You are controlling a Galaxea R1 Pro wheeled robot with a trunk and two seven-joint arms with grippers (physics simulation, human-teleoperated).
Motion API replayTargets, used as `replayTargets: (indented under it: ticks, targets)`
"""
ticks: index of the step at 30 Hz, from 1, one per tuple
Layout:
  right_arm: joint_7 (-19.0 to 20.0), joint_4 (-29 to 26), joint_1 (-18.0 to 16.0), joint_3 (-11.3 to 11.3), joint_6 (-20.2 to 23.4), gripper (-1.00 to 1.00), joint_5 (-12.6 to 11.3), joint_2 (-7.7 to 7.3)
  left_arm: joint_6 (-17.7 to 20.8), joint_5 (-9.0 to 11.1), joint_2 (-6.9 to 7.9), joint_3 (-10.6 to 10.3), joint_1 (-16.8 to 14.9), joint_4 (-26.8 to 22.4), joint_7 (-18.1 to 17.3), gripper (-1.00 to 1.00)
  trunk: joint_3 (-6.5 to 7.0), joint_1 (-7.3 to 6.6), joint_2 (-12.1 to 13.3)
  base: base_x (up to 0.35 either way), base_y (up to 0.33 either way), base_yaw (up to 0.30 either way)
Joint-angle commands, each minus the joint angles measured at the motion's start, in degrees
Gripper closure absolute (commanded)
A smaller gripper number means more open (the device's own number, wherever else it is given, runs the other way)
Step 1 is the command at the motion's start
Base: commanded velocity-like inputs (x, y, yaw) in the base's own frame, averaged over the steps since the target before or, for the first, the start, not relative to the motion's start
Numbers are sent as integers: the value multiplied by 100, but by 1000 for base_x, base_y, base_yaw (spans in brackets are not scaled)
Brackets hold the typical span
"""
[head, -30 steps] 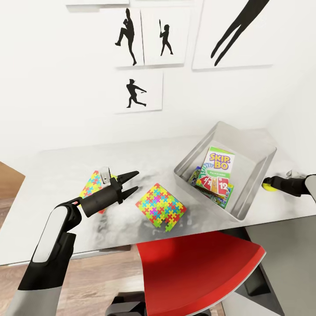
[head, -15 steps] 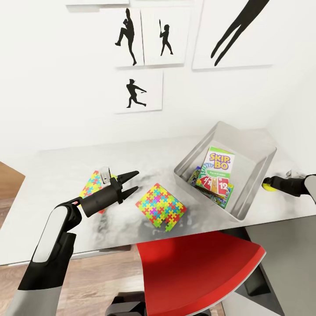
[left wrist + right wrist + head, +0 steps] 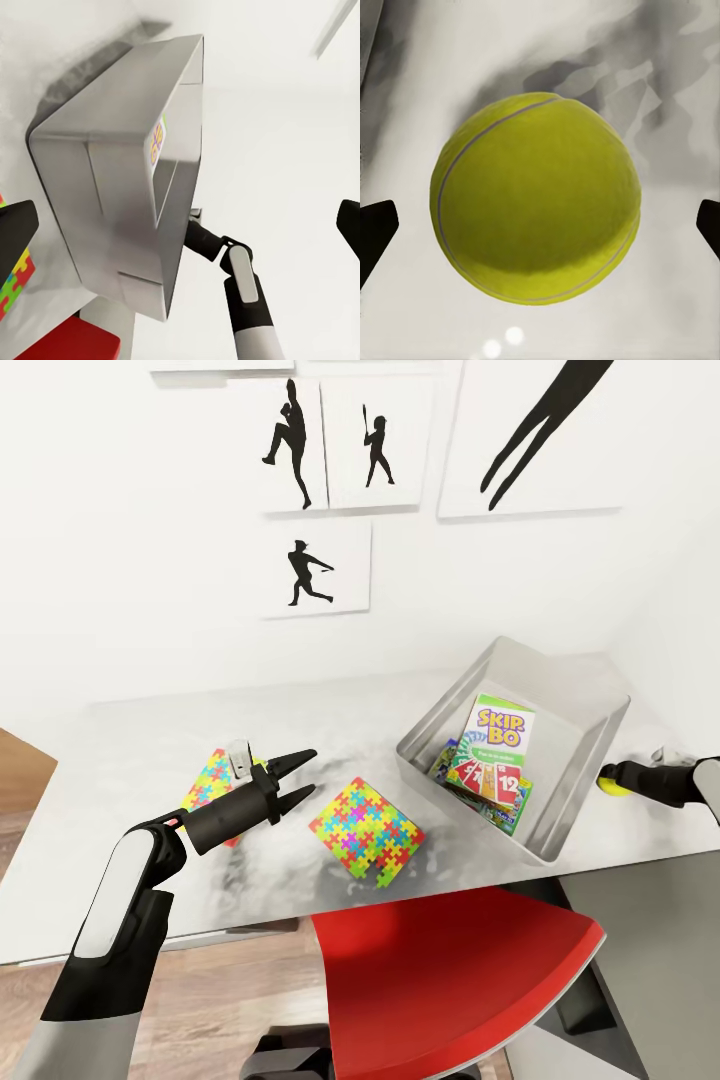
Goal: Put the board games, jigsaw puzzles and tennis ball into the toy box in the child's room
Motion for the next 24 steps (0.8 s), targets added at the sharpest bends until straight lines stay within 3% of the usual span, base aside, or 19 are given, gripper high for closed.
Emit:
replayTargets:
  ticks: [1,24]
  targets:
    - [18,-2,-6,-1,24,-100,14,-2,22,60,-1,4,-4,-4,59,-100,-8,3,-9,0,0,0]
    - [18,-2,-20,-1,18,-100,16,7,22,61,-1,0,-4,-4,59,-100,-8,3,-9,0,0,0]
